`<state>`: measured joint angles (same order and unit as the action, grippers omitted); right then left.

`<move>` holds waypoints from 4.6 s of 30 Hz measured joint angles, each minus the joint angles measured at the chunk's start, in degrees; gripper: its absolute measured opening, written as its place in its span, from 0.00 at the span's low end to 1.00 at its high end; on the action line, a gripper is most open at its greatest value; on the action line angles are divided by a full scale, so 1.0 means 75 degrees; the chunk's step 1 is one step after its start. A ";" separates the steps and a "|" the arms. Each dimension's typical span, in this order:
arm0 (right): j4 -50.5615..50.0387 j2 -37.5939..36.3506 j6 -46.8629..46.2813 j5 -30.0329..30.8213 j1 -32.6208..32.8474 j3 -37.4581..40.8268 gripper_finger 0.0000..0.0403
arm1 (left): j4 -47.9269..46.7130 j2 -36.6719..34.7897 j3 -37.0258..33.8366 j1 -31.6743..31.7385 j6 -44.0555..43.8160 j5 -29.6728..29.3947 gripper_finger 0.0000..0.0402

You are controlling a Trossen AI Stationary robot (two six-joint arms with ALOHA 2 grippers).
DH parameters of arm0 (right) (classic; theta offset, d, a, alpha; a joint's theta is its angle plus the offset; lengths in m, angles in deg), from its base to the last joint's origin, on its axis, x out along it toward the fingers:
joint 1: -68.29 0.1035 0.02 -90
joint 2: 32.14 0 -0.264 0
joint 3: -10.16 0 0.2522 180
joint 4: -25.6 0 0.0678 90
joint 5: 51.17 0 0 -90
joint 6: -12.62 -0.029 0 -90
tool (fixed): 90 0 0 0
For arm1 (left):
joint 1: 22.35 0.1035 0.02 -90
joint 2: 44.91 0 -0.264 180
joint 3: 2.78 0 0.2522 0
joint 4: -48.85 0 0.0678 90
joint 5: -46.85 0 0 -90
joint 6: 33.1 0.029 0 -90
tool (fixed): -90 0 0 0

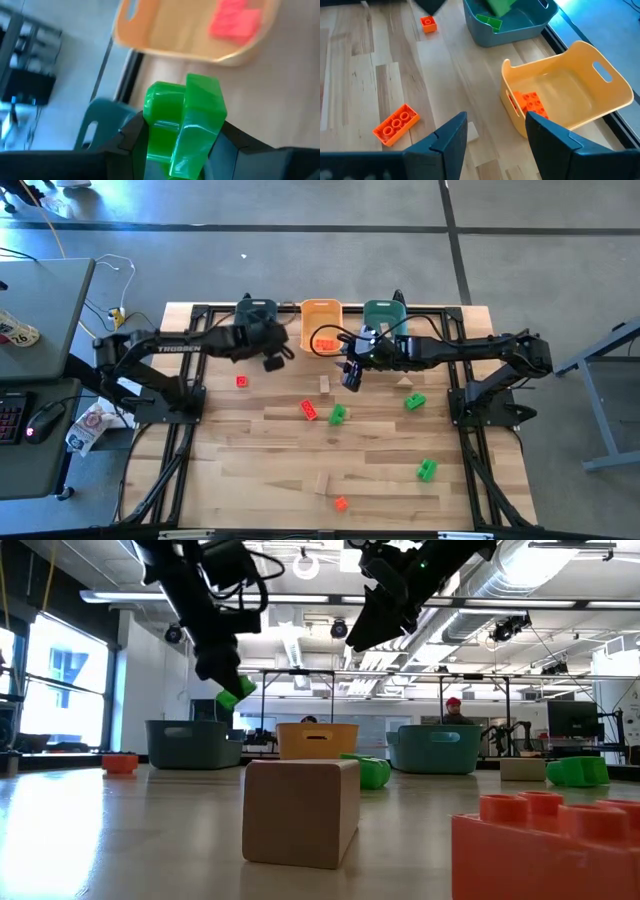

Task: Sort & place blocks by color
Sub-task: Put the green game piece into the dark blue bin, then put the brown block into the green bin

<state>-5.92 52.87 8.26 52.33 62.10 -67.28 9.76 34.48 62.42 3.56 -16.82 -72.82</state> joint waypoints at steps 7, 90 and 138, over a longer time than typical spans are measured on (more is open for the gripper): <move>-0.0003 0.0000 -0.0021 -0.0003 0.0000 0.0000 0.47 | 0.0193 0.0006 0.0000 0.1388 -0.1147 -0.0024 0.33; -0.2602 0.0006 -0.3424 -0.0196 0.2043 0.0000 0.47 | -0.1862 0.1037 0.1134 0.2167 -0.2427 0.3722 0.59; -0.5721 0.0026 -0.3839 -0.1172 0.5088 0.0000 0.47 | -0.2245 0.1020 0.1134 -0.4282 -0.5877 0.3668 0.59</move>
<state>-48.83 53.07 -20.54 43.54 100.25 -67.28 -7.08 42.13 70.92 -28.55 -60.90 -45.31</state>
